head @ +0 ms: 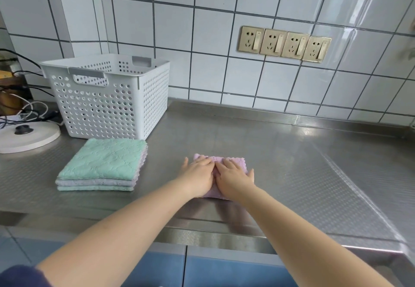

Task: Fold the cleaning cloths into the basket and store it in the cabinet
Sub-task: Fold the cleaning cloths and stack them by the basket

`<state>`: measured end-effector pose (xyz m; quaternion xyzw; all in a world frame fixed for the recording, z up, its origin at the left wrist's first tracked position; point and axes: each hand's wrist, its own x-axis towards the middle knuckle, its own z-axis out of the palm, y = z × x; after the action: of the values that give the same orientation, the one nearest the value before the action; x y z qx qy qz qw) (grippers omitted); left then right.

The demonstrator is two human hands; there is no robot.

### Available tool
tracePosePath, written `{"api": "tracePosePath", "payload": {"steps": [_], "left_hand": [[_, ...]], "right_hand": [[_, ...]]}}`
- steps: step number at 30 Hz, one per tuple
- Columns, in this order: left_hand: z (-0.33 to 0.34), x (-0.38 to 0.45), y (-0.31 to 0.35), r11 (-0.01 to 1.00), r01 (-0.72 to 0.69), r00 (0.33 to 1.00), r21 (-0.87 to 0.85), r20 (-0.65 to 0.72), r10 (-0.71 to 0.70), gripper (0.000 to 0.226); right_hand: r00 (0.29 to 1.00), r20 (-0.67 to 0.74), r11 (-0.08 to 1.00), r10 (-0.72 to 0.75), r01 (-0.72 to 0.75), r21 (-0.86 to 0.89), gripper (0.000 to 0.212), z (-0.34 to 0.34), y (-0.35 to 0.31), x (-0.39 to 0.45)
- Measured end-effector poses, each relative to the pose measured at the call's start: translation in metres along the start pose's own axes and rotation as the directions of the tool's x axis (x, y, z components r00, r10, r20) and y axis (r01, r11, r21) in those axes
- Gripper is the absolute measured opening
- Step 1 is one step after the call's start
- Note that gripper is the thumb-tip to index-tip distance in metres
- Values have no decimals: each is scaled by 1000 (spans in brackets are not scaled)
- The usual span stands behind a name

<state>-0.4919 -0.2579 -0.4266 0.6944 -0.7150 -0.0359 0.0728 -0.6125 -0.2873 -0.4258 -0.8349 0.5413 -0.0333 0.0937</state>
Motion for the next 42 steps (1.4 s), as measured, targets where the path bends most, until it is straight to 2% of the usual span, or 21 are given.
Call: {"api": "tracePosePath", "payload": {"steps": [5, 10, 15, 18, 19, 22, 24, 26, 29, 32, 33, 36, 38, 42], "left_hand": [[0, -5, -12, 999, 48, 991, -14, 129, -46, 56], [2, -4, -15, 998, 54, 991, -15, 123, -51, 58], [0, -6, -15, 996, 69, 995, -58, 78, -64, 59], [-7, -16, -19, 984, 131, 990, -120, -37, -137, 62], [-10, -20, -23, 983, 133, 988, -125, -57, -141, 62], [-17, -33, -36, 976, 112, 994, -185, 5, -113, 57], [-19, -37, -41, 947, 120, 992, -299, 62, -106, 54], [-20, -38, -40, 914, 111, 993, -389, 67, -92, 50], [-21, -34, -34, 884, 118, 993, -452, 61, -101, 41], [-19, -28, -32, 851, 115, 992, -512, 18, -123, 14], [-19, -27, -32, 828, 111, 991, -550, 3, -131, 13], [-21, -26, -28, 771, 115, 987, -626, -16, -161, 32], [-22, -26, -26, 717, 117, 981, -687, -33, -191, 36], [-26, -26, -32, 479, 147, 961, -866, 9, -278, 44]], "right_hand": [[999, 17, 999, 31, -30, -40, 57, 1, 18, -10], [998, 31, 998, 59, -58, -32, 64, -1, 22, -13], [999, 3, 999, 45, -45, 4, 61, 0, 19, -13], [987, -125, 986, 102, -84, 145, 52, -9, 29, -19], [980, -155, 985, 123, -101, 142, 48, -14, 35, -21], [983, -130, 991, 133, -135, -5, 39, -26, 54, -31], [987, -97, 990, 129, -124, 62, 37, -28, 61, -35], [991, -80, 973, 108, -89, 211, 34, -26, 61, -36], [989, -82, 917, 119, -78, 390, 34, -27, 55, -38], [981, -106, 837, 161, -79, 541, 32, -28, 53, -37], [978, -105, 802, 181, -85, 591, 32, -29, 53, -35], [968, -61, 647, 242, -114, 754, 32, -29, 55, -31], [960, -8, 511, 278, -141, 848, 33, -29, 54, -29], [957, 73, 310, 281, -163, 937, 33, -29, 42, -27]]}}
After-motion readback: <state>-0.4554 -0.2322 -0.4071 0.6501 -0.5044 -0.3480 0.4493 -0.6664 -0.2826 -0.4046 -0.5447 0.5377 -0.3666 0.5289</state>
